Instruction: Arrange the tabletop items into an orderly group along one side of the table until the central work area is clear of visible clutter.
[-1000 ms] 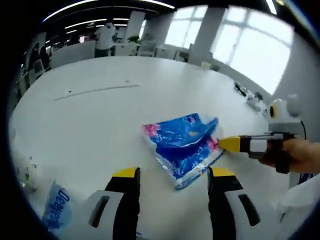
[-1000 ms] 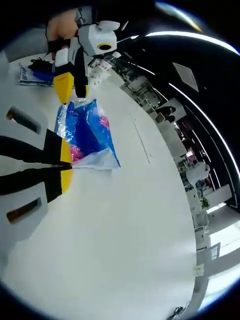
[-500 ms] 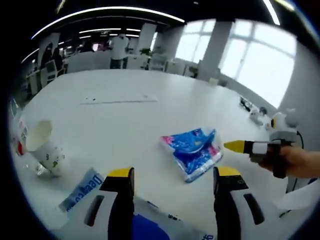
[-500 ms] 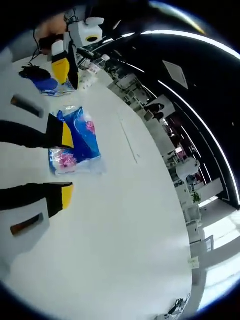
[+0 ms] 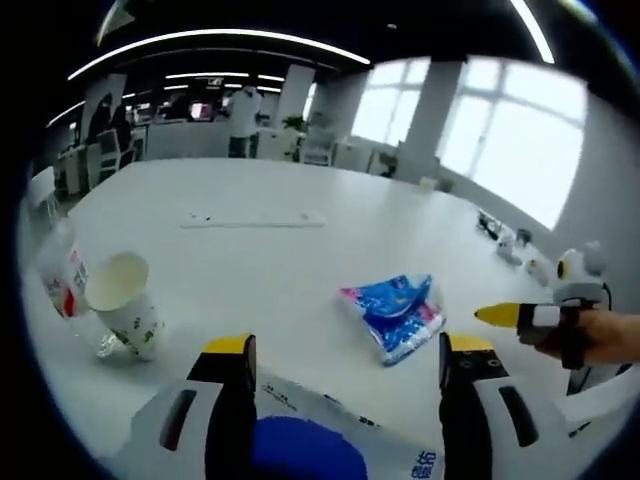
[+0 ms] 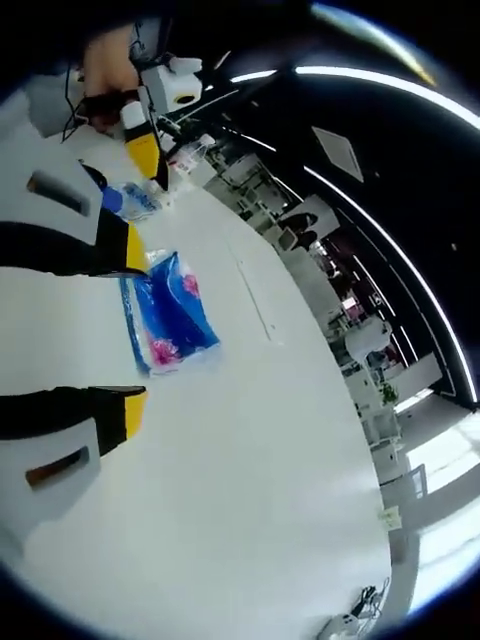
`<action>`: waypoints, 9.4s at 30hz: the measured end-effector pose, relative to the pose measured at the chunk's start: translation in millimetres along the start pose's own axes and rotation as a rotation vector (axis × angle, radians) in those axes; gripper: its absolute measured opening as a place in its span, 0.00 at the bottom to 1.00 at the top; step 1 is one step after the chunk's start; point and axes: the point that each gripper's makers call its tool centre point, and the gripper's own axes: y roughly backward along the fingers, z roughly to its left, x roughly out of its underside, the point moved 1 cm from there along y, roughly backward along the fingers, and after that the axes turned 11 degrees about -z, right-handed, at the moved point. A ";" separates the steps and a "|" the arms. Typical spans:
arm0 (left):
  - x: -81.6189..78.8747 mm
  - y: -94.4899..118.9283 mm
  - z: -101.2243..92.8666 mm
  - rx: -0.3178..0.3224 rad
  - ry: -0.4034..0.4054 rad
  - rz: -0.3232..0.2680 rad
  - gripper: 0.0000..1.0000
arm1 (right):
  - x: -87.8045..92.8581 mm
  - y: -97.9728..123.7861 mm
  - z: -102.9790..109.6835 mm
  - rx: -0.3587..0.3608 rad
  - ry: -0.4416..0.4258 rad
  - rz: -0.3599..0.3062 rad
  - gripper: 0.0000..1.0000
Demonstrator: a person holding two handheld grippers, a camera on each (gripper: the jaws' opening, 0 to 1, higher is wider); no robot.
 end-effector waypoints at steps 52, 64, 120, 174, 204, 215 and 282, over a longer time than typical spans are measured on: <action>54.8 120.1 83.4 -0.145 0.069 0.099 0.67 | 58.7 -15.6 108.8 -0.162 0.072 0.145 0.37; 64.2 138.7 100.5 -0.207 0.117 0.092 0.65 | 71.6 -36.9 135.9 -0.237 0.102 0.191 0.37; 97.3 136.8 94.8 -0.288 0.407 0.116 0.15 | 155.4 -28.6 206.0 -0.444 0.161 0.462 0.26; 38.4 119.5 44.6 -0.064 0.513 0.011 0.00 | 83.5 0.4 191.2 -0.357 -0.075 0.285 0.00; 26.6 37.5 -53.4 0.184 0.468 0.115 0.00 | 29.2 36.4 89.5 -0.088 -0.195 0.074 0.00; 29.3 23.0 -57.4 0.194 0.427 0.137 0.00 | 23.8 33.7 76.6 -0.065 -0.201 0.059 0.00; 94.2 -25.4 -73.1 0.177 0.151 0.414 0.00 | 65.1 10.6 -2.8 0.066 -0.102 0.227 0.00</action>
